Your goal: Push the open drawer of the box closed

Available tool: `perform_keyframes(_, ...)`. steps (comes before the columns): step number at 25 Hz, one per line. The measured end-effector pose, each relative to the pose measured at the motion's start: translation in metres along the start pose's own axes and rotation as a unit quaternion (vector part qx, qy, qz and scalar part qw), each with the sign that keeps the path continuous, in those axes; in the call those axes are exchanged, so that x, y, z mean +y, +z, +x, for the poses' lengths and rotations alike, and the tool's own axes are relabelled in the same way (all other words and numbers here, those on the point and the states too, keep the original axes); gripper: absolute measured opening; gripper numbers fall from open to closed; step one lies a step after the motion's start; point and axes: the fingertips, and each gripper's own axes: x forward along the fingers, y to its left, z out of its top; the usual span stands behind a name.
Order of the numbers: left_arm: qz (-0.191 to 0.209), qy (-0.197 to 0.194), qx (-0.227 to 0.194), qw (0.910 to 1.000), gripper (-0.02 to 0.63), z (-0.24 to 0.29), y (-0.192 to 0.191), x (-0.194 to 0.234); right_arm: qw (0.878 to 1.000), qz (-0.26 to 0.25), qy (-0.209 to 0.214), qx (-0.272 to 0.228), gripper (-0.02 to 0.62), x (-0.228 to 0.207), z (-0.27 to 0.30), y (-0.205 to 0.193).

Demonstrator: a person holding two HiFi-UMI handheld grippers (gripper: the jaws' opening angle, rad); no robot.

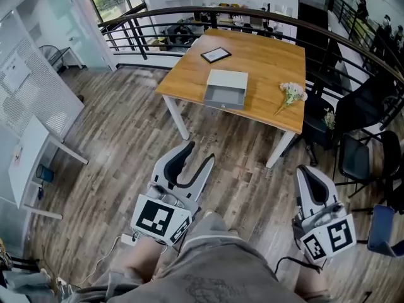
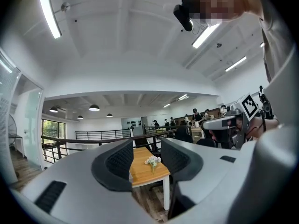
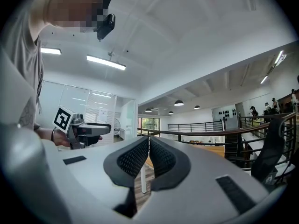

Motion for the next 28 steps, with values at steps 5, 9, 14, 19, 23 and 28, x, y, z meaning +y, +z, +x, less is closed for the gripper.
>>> perform_keyframes(5, -0.001, 0.002, 0.012, 0.9999, 0.218, 0.006, -0.008, 0.003, 1.0, 0.002, -0.001, 0.007, 0.034, -0.007, -0.001, -0.006)
perform_keyframes(9, -0.021, 0.013, 0.017, 0.9996, 0.223, 0.019, -0.017, 0.014, 1.0, 0.006, -0.002, 0.015, 0.035, -0.017, 0.009, -0.015)
perform_keyframes(14, -0.026, 0.016, 0.018, 0.9994, 0.225, 0.053, -0.026, 0.026, 1.0, 0.006, -0.006, 0.03, 0.035, -0.036, 0.029, -0.026)
perform_keyframes(19, -0.033, 0.008, 0.04, 0.9986, 0.225, 0.09, -0.047, 0.038, 0.999, 0.008, -0.01, 0.045, 0.035, -0.061, 0.056, -0.037)
perform_keyframes(23, -0.052, 0.008, 0.053, 0.9972, 0.225, 0.12, -0.064, 0.056, 0.998, 0.014, -0.012, 0.052, 0.035, -0.081, 0.084, -0.045)
perform_keyframes(28, -0.067, 0.003, 0.082, 0.9944, 0.225, 0.159, -0.089, 0.081, 0.997, 0.022, -0.016, 0.074, 0.035, -0.107, 0.128, -0.058)
